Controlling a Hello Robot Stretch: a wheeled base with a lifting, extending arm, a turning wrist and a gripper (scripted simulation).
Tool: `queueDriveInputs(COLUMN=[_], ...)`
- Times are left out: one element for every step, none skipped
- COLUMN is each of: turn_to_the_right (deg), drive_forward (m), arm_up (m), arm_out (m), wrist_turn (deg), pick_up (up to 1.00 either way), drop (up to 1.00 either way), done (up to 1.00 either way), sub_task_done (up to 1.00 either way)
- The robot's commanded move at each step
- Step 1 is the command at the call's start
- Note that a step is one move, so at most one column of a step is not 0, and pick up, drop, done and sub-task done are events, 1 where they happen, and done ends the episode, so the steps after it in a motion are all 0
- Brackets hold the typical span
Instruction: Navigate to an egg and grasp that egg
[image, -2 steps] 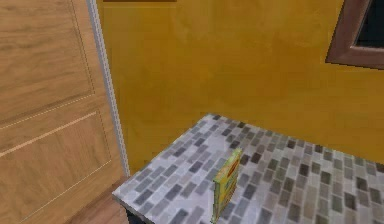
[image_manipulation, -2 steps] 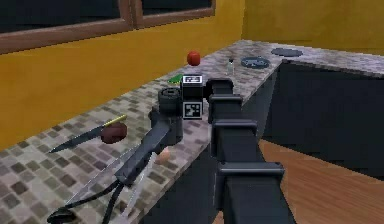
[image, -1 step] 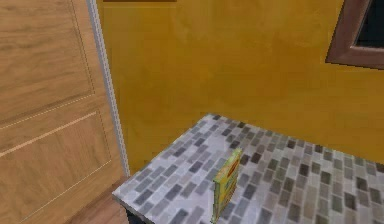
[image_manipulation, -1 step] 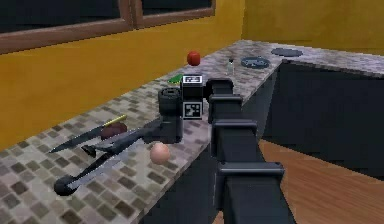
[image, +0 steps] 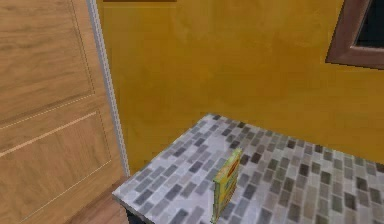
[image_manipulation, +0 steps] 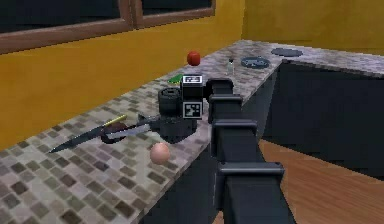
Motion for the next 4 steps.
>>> queueDriveInputs(turn_to_the_right=[0.0, 0.0, 0.0, 0.0], drive_forward=[0.00, 0.00, 0.00, 0.00], arm_up=[0.00, -0.12, 0.00, 0.10], arm_out=[0.00, 0.00, 0.00, 0.00], wrist_turn=[24.0, 0.0, 0.0, 0.0], pick_up=[0.00, 0.00, 1.00, 0.00], drop=[0.00, 0.00, 0.00, 0.00], done=[0.00, 0.00, 0.00, 0.00], sub_task_done=[0.00, 0.00, 0.00, 0.00])
